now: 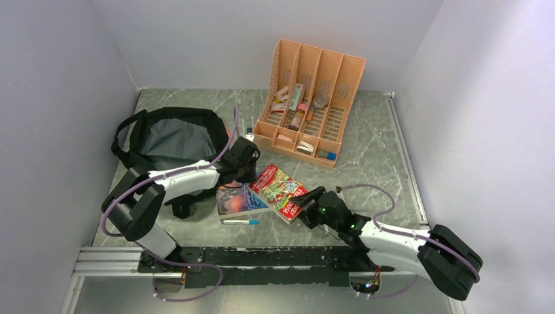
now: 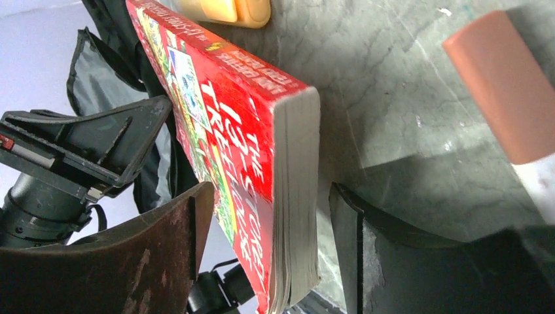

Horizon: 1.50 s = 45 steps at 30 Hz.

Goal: Pack the student bag
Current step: Pick up the book from the center of the board.

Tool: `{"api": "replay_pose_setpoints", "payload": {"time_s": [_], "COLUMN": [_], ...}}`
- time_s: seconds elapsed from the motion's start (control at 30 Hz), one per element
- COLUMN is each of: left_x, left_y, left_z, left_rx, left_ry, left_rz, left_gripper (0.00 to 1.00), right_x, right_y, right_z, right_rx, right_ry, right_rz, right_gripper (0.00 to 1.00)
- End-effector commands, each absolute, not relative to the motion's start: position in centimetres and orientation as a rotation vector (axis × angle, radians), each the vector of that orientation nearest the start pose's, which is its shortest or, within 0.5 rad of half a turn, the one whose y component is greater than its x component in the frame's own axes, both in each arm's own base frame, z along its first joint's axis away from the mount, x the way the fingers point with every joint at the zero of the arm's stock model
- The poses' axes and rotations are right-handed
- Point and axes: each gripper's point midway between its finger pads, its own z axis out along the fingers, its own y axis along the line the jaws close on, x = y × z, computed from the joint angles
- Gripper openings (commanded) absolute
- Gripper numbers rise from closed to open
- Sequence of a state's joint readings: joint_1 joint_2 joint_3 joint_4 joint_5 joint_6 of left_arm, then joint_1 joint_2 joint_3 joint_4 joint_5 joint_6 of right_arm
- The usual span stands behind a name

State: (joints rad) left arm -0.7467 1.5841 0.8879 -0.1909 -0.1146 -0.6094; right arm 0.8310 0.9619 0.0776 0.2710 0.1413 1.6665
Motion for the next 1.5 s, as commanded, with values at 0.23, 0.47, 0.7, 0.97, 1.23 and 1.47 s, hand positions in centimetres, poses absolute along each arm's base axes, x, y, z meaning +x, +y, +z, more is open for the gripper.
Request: {"api": "replay_pose_setpoints", "payload": {"time_s": [0.23, 0.47, 0.7, 0.97, 1.23, 1.47], "left_x": [24.0, 24.0, 26.1, 29.9, 28.3, 24.5], "left_y": [-24.4, -24.3, -25.0, -20.9, -19.7, -20.0], "left_z": [-0.3, 0.3, 4.9, 15.2, 26.6, 32.3], "left_rx": [0.162, 0.151, 0.128, -0.037, 0.142, 0.293], "left_ry": [2.691, 2.68, 2.576, 2.309, 1.963, 1.773], "left_rz": [-0.378, -0.382, -0.422, -0.525, -0.72, -0.848], "left_gripper": [0.05, 0.05, 0.22, 0.68, 0.81, 0.94], "right_x": [19.9, 21.2, 22.2, 23.9, 23.5, 23.1], "right_y": [22.1, 22.2, 21.8, 23.0, 25.2, 26.9], "right_z": [5.6, 9.3, 12.9, 18.6, 28.9, 34.9], "right_rx": [0.997, 0.824, 0.657, 0.289, -0.2, -0.425], "right_ry": [2.081, 2.049, 1.993, 1.918, 1.717, 1.596], "right_rz": [1.2, 1.129, 1.05, 0.93, 0.944, 1.227], "right_gripper": [0.53, 0.33, 0.0, 0.0, 0.0, 0.0]}}
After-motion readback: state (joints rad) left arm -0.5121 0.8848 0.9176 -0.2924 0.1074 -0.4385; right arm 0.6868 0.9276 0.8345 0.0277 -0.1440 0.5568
